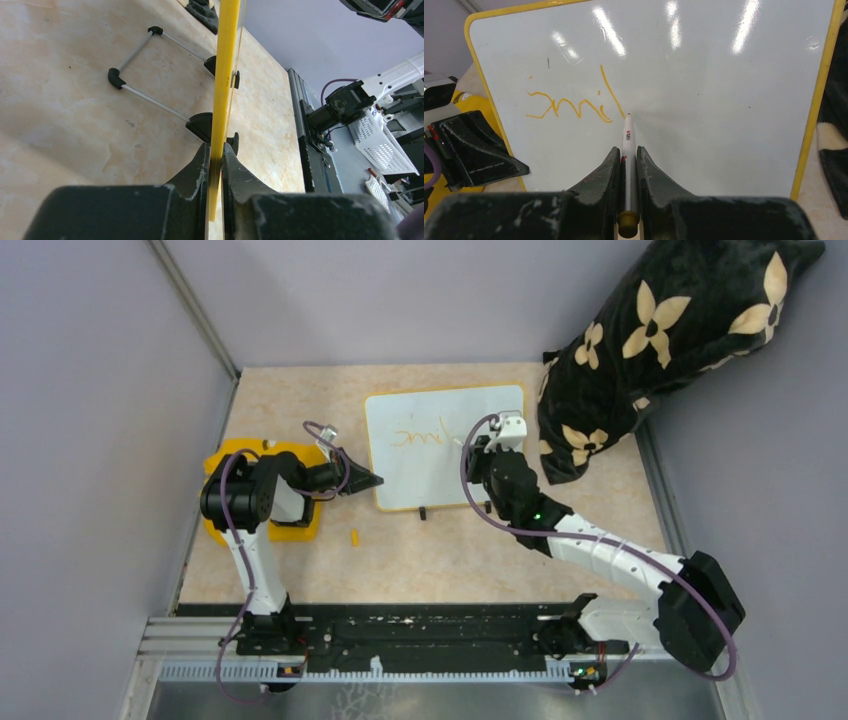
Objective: Write a sentence on the whiteboard
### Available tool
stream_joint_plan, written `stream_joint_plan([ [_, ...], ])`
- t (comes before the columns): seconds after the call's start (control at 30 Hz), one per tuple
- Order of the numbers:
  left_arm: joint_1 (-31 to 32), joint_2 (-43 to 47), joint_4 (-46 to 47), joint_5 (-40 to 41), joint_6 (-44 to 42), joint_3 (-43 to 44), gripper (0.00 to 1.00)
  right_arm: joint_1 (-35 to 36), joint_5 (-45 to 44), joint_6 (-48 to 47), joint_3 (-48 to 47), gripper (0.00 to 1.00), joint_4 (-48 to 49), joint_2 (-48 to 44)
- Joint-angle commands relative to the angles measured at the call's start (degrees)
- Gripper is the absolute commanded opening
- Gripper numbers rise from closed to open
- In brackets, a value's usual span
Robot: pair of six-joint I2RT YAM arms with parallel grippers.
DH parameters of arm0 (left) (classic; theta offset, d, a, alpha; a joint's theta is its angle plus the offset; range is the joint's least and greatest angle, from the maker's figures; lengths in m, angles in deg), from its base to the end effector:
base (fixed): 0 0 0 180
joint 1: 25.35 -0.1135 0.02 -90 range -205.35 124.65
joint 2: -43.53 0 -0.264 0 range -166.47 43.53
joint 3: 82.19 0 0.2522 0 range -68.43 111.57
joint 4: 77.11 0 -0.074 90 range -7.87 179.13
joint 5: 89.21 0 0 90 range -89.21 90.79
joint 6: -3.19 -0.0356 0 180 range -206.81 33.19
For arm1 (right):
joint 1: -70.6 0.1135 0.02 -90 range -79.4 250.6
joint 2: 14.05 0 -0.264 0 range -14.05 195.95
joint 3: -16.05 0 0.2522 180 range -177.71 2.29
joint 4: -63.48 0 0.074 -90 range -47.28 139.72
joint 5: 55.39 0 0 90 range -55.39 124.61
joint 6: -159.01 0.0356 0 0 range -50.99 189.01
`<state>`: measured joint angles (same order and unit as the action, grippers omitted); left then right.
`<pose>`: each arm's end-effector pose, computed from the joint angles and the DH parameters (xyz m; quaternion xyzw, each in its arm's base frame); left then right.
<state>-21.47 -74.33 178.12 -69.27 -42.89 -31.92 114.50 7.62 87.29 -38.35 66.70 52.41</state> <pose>0.3219 -0.0554 0.1252 0.2213 0.6545 -0.5952 0.4103 0.2026 0.1726 0.2866 -0.0157 0.7538 0.1749 0.6332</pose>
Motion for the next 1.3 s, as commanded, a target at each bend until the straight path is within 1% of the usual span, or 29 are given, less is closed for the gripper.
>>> stream_joint_plan([
  [0.0,0.08,-1.49,11.28,0.97,0.64,0.49,0.0,-1.09,-1.64,0.53,-2.81,0.0,3.88,1.18],
  [0.27,0.08,-1.48,11.64,0.89,0.56,0.47,0.0,-1.7,-2.43,0.6,-3.57,0.0,4.14,3.06],
  [0.7,0.12,-1.44,11.76,0.93,0.64,0.35,0.0,-3.06,-6.76,0.35,-3.24,0.0,2.28,0.96],
  [0.97,0.08,-1.43,11.85,0.89,0.64,0.36,0.0,-3.3,-5.36,-0.35,-4.97,0.0,2.55,1.92],
  [1.27,0.11,-1.42,11.85,0.89,0.73,0.37,0.0,-3.29,-1.37,-0.88,-6.2,0.0,3.32,3.5],
])
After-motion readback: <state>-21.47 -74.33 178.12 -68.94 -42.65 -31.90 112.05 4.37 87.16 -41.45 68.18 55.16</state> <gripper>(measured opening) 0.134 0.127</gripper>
